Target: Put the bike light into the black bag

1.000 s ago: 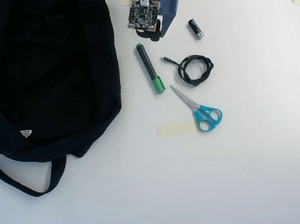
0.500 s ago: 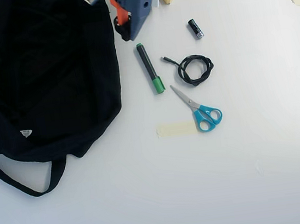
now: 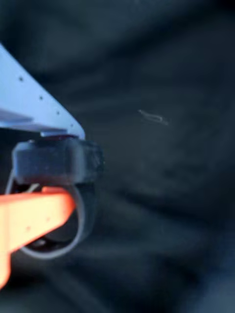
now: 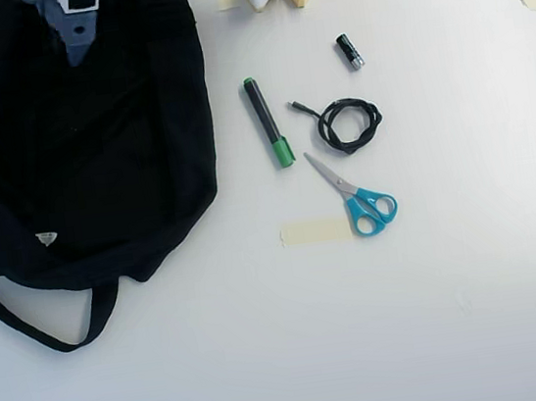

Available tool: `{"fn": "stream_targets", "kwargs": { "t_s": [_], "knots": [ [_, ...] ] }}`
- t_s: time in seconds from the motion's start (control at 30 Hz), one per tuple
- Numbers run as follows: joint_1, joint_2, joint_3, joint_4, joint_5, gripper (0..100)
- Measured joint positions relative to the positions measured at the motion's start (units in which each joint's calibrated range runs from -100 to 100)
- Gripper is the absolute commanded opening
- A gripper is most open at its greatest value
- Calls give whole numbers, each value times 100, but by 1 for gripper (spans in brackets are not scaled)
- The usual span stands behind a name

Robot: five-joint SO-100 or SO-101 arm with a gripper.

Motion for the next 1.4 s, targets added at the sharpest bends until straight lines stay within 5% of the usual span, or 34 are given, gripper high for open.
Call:
{"fn": "stream_targets", "kwargs": {
  "t_s": [0.17,0.3,0.5,0.6,0.83,0.9,1.07,1.4],
  "knots": [
    [426,1901,-1281,26,0,3],
    [529,1901,-1281,627,-10,28],
    [338,955,-1612,1374,-10,28],
    [-536,-515,-1596,2138,-15,1],
    [-3777,-2582,-1659,2628,-547,2],
    [-4372,-2964,-1447,3495,-659,2],
    [-5342,-3470,-409,3632,-684,2],
    [-6128,-5230,3451,1417,-684,2]
  ]
}}
